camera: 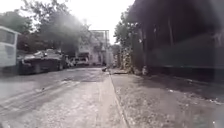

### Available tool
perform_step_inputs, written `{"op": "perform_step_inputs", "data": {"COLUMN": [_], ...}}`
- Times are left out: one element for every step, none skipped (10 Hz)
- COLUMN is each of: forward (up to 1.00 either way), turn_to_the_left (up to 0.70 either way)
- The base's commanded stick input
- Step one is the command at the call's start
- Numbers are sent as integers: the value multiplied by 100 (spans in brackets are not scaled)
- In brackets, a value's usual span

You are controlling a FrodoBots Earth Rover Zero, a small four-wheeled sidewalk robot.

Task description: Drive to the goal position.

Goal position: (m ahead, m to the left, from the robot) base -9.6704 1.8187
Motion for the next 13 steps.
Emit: {"op": "perform_step_inputs", "data": {"forward": [100,100,100,100,100,100,100,100,100,100,100,100,100], "turn_to_the_left": [27,27,27,27,27,27,27,27,27,27,27,27,27]}}
